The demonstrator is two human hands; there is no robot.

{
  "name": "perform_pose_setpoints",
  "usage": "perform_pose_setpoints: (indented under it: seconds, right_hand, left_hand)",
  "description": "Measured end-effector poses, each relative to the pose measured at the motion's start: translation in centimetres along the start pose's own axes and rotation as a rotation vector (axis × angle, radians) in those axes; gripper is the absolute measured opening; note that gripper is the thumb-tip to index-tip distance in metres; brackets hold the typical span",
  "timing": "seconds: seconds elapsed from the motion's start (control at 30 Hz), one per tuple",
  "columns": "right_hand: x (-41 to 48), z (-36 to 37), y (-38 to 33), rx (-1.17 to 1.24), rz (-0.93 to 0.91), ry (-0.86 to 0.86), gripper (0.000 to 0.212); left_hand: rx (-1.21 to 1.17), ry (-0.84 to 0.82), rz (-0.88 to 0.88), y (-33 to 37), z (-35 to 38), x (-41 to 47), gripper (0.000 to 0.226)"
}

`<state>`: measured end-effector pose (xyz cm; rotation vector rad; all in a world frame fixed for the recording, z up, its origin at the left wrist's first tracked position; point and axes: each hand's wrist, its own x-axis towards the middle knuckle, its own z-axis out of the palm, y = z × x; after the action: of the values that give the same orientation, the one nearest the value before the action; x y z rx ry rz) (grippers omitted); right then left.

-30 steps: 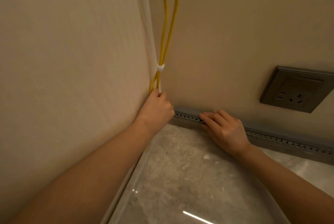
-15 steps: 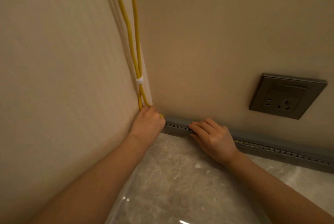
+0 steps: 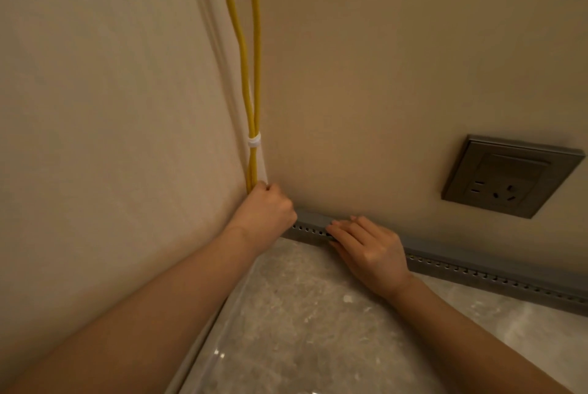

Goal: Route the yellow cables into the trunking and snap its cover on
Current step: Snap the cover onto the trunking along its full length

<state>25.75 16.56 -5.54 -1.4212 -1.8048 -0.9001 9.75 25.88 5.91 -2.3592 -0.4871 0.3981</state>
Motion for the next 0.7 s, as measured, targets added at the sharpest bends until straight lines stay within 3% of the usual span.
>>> perform_pose_setpoints:
  seconds: [0.2,0.53,0.7]
  right_hand:
    - [-0.1,-0.3,0.0,0.035,0.005,-0.008,0.012]
    - [0.6,0.4,0.1,0.056,0.029,-0.002,0.009]
    - [0.6,1.1,0.5,0.036,0.034,-0.001,0.008]
  left_hand:
    - [0.023,-0.064,0.051,0.1,0.0,0.2,0.026]
    - [-0.095,-0.059,-0.037,0.1,0.8,1.1,0.025]
    - [-0.141,0.120,-0.112,1.7,2.5,0.6,0.036]
